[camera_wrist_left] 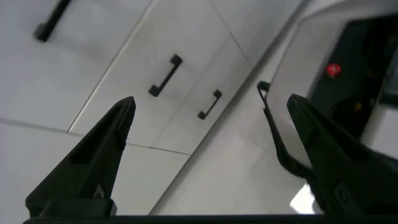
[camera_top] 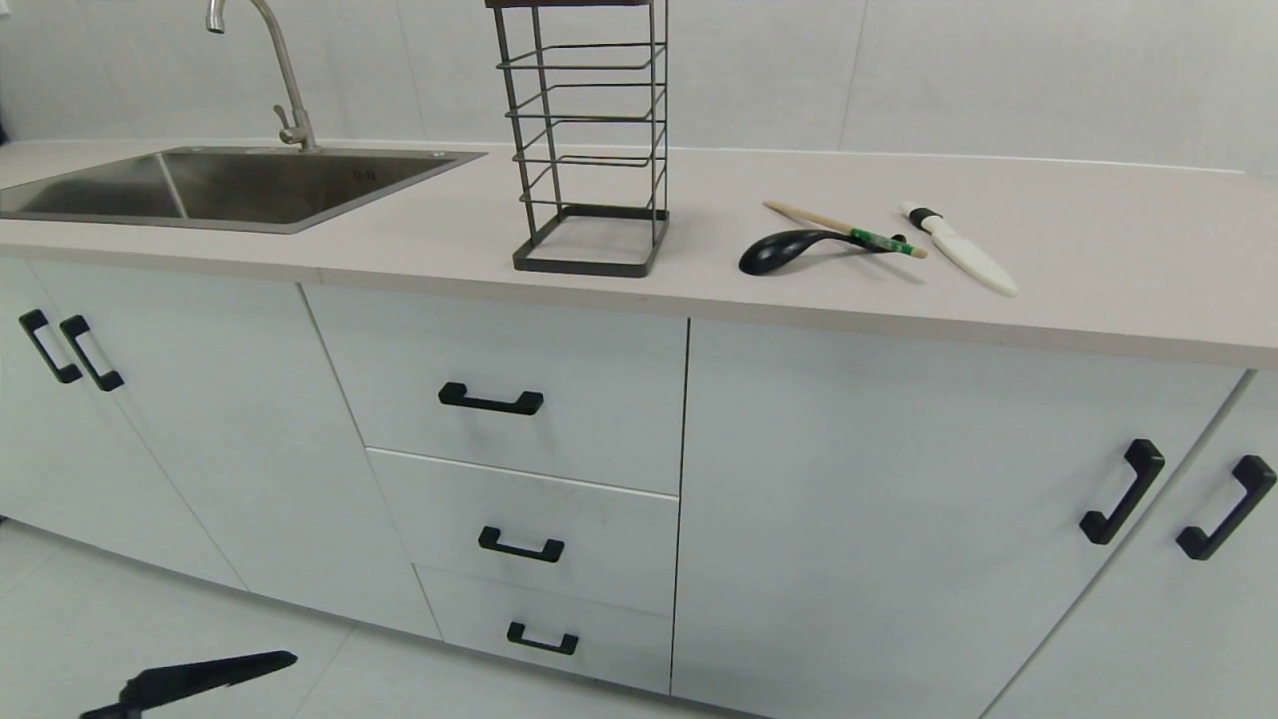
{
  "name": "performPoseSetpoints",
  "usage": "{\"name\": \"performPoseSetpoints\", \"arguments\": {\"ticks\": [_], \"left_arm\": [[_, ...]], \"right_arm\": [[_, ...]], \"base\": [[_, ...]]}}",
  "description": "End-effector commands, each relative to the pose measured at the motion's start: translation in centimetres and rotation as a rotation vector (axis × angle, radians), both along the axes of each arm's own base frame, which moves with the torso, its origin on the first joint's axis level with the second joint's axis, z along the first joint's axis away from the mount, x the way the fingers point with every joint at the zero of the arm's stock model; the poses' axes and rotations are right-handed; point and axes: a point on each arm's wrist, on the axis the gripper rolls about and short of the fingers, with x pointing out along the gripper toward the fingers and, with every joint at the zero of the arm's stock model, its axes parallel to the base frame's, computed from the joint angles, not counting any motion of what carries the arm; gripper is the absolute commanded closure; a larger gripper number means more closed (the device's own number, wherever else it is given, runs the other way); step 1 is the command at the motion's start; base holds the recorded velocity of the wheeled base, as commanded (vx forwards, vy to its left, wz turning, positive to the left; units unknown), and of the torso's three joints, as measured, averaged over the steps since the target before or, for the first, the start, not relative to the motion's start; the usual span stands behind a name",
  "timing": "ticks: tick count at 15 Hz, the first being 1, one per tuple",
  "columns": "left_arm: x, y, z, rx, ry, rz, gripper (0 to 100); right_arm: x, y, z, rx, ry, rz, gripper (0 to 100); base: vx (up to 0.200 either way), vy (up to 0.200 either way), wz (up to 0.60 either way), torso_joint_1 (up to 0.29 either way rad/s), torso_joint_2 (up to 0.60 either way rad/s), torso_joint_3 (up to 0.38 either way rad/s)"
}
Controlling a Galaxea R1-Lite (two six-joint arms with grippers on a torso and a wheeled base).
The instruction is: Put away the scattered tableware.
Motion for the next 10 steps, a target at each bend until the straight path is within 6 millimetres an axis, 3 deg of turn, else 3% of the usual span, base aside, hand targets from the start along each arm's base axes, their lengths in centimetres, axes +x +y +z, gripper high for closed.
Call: {"name": "performPoseSetpoints", "arguments": {"ticks": [1,6,10], "left_arm": [[1.5,-0.5,-1.4,0.133,0.071,-0.055,0],[3.0,-0.9,-2.1,0.257,0.102,-0.067,0],[5.3,-1.9,-2.9,0.319,0.115,-0.066,0]], "right_arm": [[0.0,0.0,0.0,0.0,0.003,0.0,100],[0.0,0.0,0.0,0.0,0.001,0.0,100],[0.0,0.0,0.0,0.001,0.002,0.0,100]], "base": [[0.0,0.0,0.0,0.0,0.0,0.0],[0.0,0.0,0.0,0.0,0.0,0.0],[0.0,0.0,0.0,0.0,0.0,0.0]]}}
